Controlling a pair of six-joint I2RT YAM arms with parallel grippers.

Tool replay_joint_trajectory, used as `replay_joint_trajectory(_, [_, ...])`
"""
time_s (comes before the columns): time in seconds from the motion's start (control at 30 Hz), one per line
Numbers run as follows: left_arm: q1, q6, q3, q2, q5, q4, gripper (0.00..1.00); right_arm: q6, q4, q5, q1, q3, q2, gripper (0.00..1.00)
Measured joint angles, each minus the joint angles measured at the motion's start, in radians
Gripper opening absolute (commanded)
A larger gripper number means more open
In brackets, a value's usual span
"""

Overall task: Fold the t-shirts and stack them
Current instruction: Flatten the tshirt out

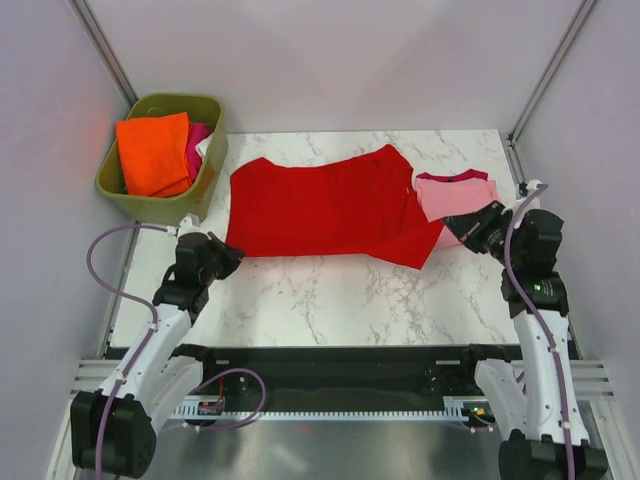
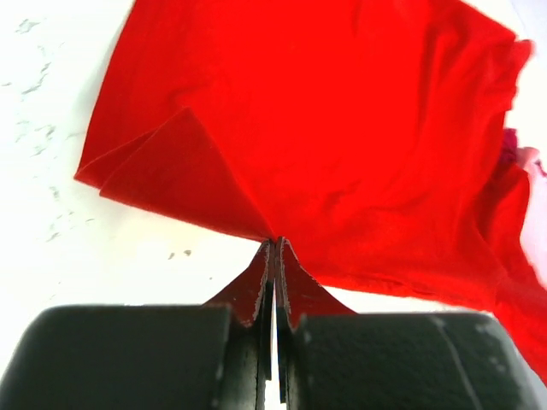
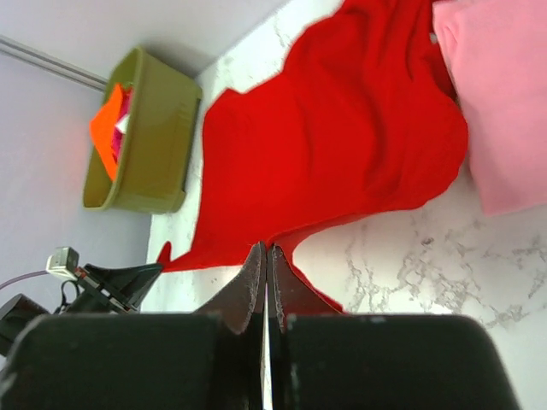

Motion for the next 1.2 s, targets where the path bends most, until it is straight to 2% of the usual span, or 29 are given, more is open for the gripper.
replay_joint_trajectory(0.17, [0.0,-0.001,0.022,0.106,-0.031,-0.015,0.02,-0.005,0.016,0.021,0.021,-0.005,0.17,0.0])
replay_joint_trajectory(0.43, [0.0,0.0,0.148,0.269,-0.045,-0.016,0.02,0.001,0.071,0.112,0.112,0.024,0.369,0.0])
replay_joint_trajectory(0.77, [0.0,0.0,0.259,0.448,-0.083,-0.005,0.02,0.002,0.11,0.205,0.119,0.2,0.574,0.0])
replay_joint_trajectory(1.2, [0.0,0.0,0.372,0.589,-0.091,0.008,0.02,0.003,0.123,0.222,0.119,0.419,0.809,0.0])
